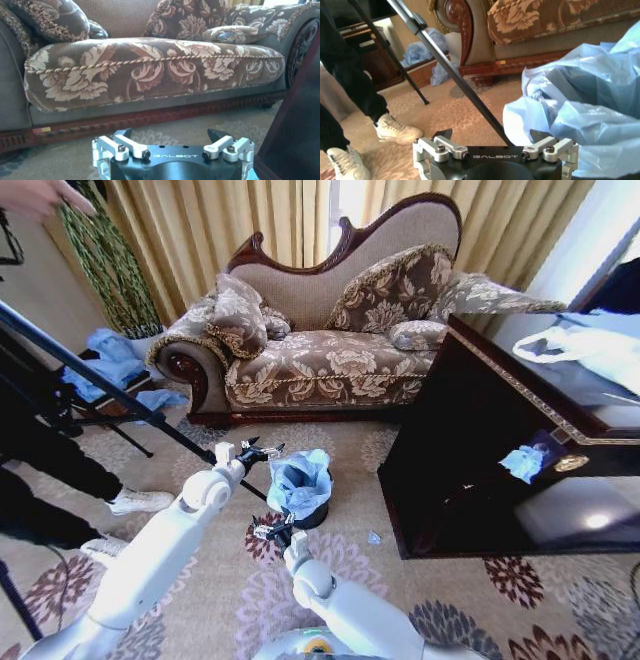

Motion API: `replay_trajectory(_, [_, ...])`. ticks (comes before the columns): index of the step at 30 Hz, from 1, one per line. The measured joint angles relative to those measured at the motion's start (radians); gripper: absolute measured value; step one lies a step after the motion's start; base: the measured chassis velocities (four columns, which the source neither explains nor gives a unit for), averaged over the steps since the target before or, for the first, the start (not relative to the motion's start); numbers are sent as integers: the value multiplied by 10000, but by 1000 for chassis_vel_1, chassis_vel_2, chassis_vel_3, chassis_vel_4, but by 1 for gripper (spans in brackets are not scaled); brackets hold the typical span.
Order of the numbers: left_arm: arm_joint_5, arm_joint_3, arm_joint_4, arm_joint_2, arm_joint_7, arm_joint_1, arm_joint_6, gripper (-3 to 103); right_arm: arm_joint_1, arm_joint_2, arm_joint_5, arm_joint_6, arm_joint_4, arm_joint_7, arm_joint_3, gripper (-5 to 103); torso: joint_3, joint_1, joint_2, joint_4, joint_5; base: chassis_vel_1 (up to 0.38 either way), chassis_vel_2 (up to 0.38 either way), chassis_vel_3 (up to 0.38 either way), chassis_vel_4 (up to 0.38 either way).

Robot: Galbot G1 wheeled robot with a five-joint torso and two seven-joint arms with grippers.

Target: Place a garbage bag over the trash bin.

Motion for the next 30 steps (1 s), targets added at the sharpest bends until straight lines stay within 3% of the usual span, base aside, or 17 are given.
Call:
replay_trajectory(18, [66,-149,-244,27,-184,187,-89,100,-310,751,-936,843,-2171,-795,1089,100,0,-1,0,0,1,0,0,0,0])
replay_trajectory(30, [4,-208,-462,183,-288,133,-81,100,-390,771,-1243,993,-2810,-896,883,100,0,0,0,0,1,0,0,0,0])
